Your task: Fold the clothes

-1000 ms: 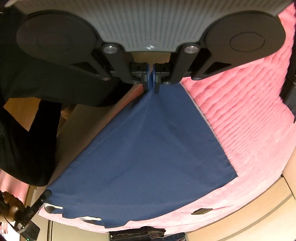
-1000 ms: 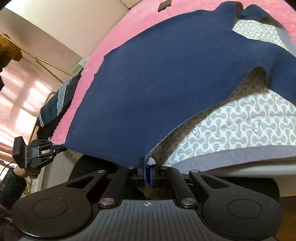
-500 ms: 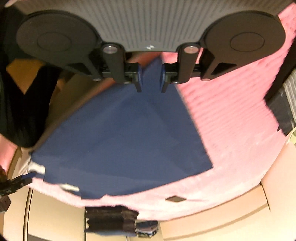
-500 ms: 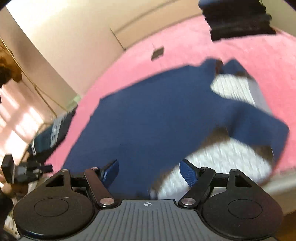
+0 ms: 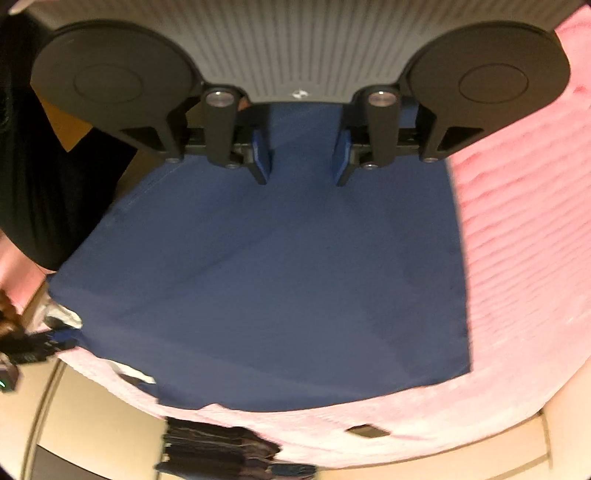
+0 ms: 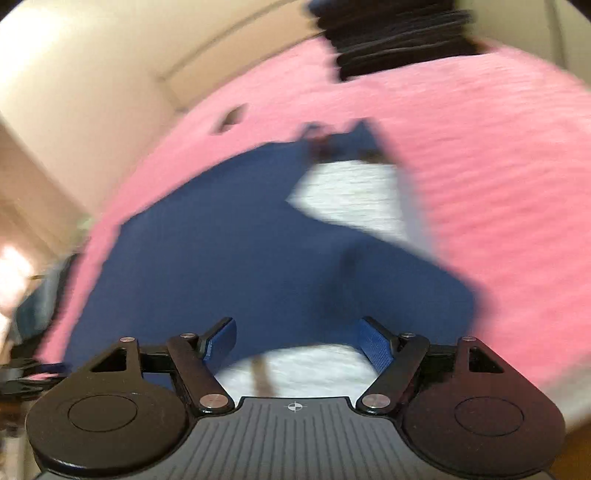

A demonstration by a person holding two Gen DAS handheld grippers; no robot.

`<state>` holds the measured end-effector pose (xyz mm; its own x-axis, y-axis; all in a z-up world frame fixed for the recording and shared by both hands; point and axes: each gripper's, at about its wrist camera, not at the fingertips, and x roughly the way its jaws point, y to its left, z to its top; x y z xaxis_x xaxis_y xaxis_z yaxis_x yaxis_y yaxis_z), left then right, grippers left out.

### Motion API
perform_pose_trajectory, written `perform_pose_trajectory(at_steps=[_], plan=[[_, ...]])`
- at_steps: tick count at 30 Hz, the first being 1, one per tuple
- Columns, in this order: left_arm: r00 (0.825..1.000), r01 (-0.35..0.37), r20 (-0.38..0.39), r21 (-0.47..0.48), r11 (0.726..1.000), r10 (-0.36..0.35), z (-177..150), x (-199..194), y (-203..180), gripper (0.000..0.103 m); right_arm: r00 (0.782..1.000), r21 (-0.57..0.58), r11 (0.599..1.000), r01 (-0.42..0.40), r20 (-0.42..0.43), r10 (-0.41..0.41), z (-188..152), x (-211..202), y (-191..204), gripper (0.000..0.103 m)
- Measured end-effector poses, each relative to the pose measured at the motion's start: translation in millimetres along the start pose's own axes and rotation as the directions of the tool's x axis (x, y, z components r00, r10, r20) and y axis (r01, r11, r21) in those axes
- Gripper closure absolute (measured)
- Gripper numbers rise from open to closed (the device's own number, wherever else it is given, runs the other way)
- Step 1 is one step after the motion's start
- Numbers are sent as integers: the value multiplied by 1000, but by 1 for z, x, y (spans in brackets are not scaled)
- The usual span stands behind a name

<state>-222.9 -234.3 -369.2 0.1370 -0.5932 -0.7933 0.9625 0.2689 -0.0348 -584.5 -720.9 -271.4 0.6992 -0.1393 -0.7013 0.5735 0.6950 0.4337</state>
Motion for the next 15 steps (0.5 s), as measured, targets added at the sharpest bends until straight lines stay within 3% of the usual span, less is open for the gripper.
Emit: perform_pose_trajectory(at_steps=[3,6,9,13,15], plan=[[999,-35,-7,5,999,35,-4,-12,6,70,997,54,997,57,43,-60,-6,-28,-17,27],[998,-60,11,24,998,60,-3,-22,-1,69,980,-62,984,167,122,-158,-18,-48,-2,27],[999,-46,30,37,998,45,4,-23,-15,69,926,-287,882,373,168,-337,-37,-31,27,27],[999,-7,33,91,996,4,19,-15,-37,69,884,-440,767,467,198,-424,-57,-1,40,27],[999,13,31,116,993,-17,27,-11,-47,69,835,-476,688,547,258,-485,-63,4,38,27]])
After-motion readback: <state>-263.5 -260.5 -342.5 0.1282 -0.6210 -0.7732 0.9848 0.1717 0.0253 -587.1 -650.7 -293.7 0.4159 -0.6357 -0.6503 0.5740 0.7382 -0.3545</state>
